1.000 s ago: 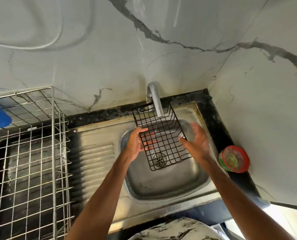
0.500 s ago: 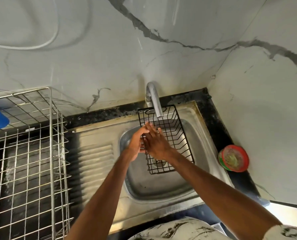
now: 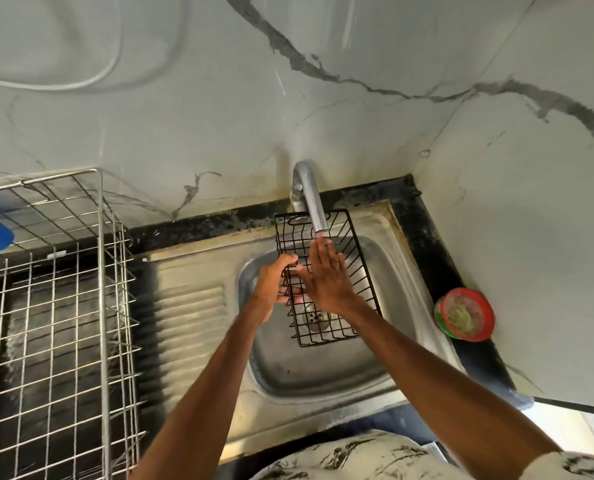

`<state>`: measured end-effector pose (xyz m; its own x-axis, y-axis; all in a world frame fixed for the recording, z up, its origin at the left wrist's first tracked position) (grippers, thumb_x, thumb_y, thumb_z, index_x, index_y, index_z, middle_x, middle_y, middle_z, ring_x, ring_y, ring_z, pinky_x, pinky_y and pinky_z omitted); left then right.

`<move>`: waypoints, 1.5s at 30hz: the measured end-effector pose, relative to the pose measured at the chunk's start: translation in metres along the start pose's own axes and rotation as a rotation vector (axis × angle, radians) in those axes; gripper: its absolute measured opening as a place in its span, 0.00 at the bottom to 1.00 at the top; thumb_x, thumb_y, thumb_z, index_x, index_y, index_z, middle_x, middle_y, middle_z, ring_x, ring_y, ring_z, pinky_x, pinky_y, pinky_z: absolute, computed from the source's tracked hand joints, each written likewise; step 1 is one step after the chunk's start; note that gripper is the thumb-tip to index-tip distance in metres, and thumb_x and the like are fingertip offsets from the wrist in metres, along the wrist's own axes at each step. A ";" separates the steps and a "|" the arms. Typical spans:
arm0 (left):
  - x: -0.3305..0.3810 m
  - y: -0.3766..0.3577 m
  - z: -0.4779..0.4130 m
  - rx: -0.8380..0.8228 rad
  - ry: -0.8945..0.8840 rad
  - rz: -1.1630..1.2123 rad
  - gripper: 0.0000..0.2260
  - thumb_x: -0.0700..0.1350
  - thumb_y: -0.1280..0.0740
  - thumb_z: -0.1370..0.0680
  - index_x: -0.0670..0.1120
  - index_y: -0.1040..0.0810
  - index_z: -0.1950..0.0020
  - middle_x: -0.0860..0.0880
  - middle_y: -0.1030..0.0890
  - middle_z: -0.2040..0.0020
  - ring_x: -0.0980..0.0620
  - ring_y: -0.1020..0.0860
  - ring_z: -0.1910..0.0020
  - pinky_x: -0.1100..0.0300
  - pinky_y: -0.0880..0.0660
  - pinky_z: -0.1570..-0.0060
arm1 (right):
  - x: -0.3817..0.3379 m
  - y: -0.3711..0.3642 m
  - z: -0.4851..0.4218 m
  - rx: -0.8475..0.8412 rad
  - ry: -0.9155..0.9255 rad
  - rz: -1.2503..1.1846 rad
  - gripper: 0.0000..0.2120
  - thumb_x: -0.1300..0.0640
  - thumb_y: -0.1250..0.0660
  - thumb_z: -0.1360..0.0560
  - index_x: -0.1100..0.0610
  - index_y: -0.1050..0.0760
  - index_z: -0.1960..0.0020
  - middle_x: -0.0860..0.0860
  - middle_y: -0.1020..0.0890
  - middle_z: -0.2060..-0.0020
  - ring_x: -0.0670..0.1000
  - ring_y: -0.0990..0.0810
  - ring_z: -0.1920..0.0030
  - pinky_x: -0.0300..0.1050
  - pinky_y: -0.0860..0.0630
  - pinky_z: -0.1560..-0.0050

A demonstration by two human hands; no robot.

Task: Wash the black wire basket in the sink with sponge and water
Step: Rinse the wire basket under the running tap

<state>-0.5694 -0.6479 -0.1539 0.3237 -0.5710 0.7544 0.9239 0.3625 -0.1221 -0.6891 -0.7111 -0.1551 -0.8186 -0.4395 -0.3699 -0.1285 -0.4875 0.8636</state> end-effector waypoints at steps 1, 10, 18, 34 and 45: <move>0.001 0.004 0.000 0.036 -0.001 0.011 0.12 0.54 0.32 0.20 0.48 0.14 0.55 0.46 0.14 0.59 0.43 0.16 0.57 0.43 0.17 0.50 | -0.006 -0.002 0.002 -0.019 0.057 0.004 0.38 0.34 0.68 0.21 0.55 0.67 0.19 0.54 0.66 0.20 0.56 0.67 0.21 0.63 0.58 0.21; 0.020 0.006 0.001 0.073 -0.100 -0.066 0.09 0.49 0.33 0.19 0.47 0.18 0.43 0.43 0.15 0.46 0.46 0.17 0.53 0.49 0.18 0.52 | -0.028 -0.005 0.007 0.067 0.165 -0.022 0.34 0.35 0.69 0.20 0.50 0.63 0.18 0.52 0.64 0.19 0.57 0.66 0.20 0.64 0.59 0.21; 0.042 -0.006 -0.003 -0.036 -0.197 -0.084 0.27 0.61 0.33 0.33 0.46 0.19 0.39 0.44 0.16 0.43 0.41 0.17 0.45 0.48 0.19 0.51 | -0.014 -0.008 0.012 0.147 0.090 -0.028 0.30 0.42 0.60 0.15 0.52 0.65 0.18 0.50 0.65 0.19 0.53 0.66 0.20 0.63 0.57 0.21; 0.042 0.008 -0.026 -0.051 -0.282 -0.042 0.28 0.53 0.32 0.32 0.44 0.22 0.33 0.41 0.16 0.38 0.34 0.17 0.42 0.35 0.21 0.39 | -0.028 0.002 0.043 0.014 0.263 -0.344 0.29 0.40 0.55 0.15 0.54 0.42 0.19 0.55 0.26 0.29 0.47 0.25 0.31 0.42 0.23 0.42; 0.036 0.003 -0.039 -0.093 -0.278 -0.084 0.21 0.40 0.34 0.28 0.47 0.23 0.35 0.45 0.15 0.42 0.43 0.18 0.43 0.35 0.24 0.36 | 0.017 0.014 -0.029 -0.102 -0.424 -1.855 0.24 0.50 0.47 0.15 0.67 0.25 0.33 0.63 0.18 0.39 0.60 0.18 0.38 0.52 0.24 0.34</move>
<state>-0.5468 -0.6958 -0.1525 0.1892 -0.3683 0.9103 0.9639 0.2466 -0.1006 -0.6884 -0.7470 -0.1595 0.2254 0.7937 -0.5650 -0.8647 -0.1043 -0.4914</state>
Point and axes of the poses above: each hand's wrist, its own z-axis away from the middle knuckle, its own y-axis out of the back of the hand, x = y × z, the point moved 7 cm from there along -z, towards the middle knuckle
